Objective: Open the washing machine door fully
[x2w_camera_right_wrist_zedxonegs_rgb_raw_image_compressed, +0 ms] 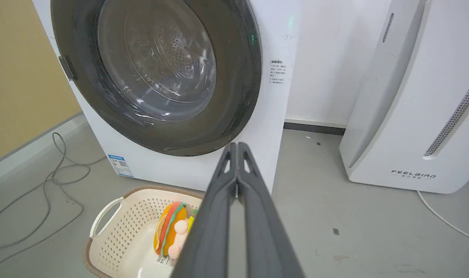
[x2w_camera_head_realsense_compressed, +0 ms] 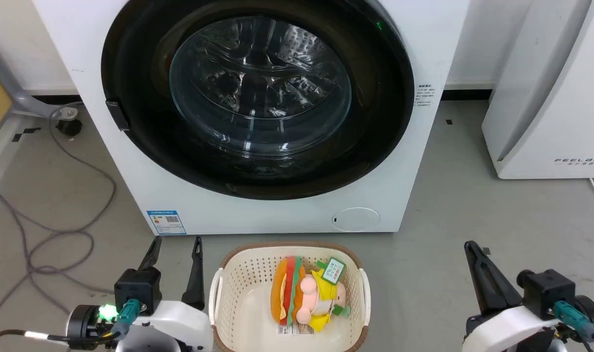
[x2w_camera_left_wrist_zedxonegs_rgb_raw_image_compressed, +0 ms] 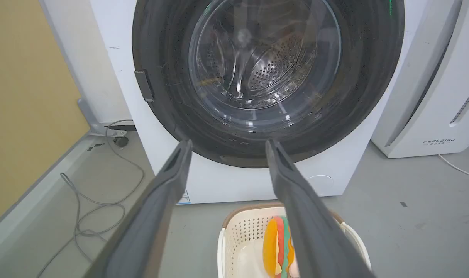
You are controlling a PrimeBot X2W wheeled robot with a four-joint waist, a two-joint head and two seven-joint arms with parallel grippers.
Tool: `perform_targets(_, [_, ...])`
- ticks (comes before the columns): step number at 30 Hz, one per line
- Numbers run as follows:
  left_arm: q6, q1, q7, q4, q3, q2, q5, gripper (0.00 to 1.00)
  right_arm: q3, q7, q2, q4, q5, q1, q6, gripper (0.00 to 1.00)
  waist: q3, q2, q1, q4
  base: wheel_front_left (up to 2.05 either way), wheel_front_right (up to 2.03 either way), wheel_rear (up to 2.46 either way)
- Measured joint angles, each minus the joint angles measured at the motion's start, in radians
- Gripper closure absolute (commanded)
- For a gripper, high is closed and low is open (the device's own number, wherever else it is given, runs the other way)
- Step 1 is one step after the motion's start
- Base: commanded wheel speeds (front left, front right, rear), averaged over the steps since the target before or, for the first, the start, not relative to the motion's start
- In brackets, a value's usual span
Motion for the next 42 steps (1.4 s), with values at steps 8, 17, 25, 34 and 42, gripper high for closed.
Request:
perform_targets(8, [0.0,-0.004,-0.014,0.01,-0.015,0.0,-0.008,0.0,-0.005,-0.019,0.0,0.005,0.146,0.0,0.0,1.0,0.002,0.0,0.0,-0.001,0.0,0.0,0.0])
perform_targets(17, [0.0,-0.005,-0.033,0.016,-0.028,0.0,-0.019,0.0,-0.017,-0.039,0.0,0.012,0.386,-0.003,0.0,1.0,0.007,0.0,0.0,-0.002,0.0,0.0,0.0])
perform_targets(25, [0.0,-0.011,-0.049,0.021,-0.038,0.0,-0.027,0.0,-0.049,-0.052,0.0,0.044,0.612,-0.05,0.0,1.0,0.018,0.0,0.0,-0.001,0.0,0.0,0.0])
perform_targets(34, [0.0,-0.029,-0.068,0.018,-0.056,0.0,-0.038,0.0,-0.102,-0.075,0.0,0.083,0.775,-0.141,0.0,1.0,0.04,0.0,0.0,0.007,0.0,0.0,0.0])
perform_targets(42, [0.0,-0.046,-0.084,0.01,-0.064,0.0,-0.044,0.0,-0.137,-0.089,-0.001,0.183,0.892,-0.278,0.0,1.0,0.071,0.0,0.0,0.004,0.0,0.0,0.0])
